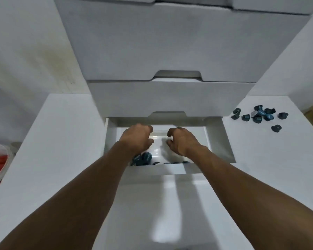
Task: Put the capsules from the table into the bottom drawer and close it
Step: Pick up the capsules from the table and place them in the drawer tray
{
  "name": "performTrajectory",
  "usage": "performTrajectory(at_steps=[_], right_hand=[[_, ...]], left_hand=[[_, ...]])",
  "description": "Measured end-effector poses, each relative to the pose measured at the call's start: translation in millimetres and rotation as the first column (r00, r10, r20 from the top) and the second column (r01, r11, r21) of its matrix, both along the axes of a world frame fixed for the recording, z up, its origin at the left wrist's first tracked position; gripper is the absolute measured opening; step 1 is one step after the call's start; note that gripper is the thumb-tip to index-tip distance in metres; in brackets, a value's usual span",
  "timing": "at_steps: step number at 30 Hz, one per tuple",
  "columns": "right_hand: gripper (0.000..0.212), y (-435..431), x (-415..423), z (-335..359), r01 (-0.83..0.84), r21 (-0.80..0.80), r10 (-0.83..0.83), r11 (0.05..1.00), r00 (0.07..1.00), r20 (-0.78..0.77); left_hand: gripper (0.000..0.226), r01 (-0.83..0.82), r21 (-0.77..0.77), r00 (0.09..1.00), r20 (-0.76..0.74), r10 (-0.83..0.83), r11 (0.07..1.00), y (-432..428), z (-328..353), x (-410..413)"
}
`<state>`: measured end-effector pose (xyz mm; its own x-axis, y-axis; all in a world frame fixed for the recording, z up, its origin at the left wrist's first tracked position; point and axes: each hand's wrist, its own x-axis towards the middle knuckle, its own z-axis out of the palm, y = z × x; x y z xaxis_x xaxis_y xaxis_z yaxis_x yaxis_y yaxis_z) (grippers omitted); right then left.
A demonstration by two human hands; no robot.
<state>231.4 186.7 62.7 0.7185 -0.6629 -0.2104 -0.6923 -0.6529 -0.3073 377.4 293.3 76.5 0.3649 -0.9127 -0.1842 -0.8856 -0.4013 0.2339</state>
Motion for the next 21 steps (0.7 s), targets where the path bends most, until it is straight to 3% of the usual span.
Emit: performTrajectory(at_steps=[5, 11, 21], right_hand=[[0.029, -27.0, -91.7, 43.4, 0.063, -0.102, -0.056, 0.993, 0.996, 0.064], [0.034, -58.5, -232.2, 65.7, 0.159, -0.159, -0.143, 0.974, 0.984, 0.109], [0.037, -112.7, -402.5, 65.4, 0.308, -0.111, -0.298, 0.945, 0.949, 0.102]], left_hand=[[0.039, 0.044, -0.083, 0.994, 0.105, -0.035, 0.996, -29.8, 48.2, -67.3], [0.032, 0.105, -0.219, 0.976, 0.208, -0.059, 0.970, -67.8, 75.2, -207.3], [0.034, 0.236, -0.165, 0.964, 0.168, -0.209, 0.958, -150.7, 69.1, -380.1]])
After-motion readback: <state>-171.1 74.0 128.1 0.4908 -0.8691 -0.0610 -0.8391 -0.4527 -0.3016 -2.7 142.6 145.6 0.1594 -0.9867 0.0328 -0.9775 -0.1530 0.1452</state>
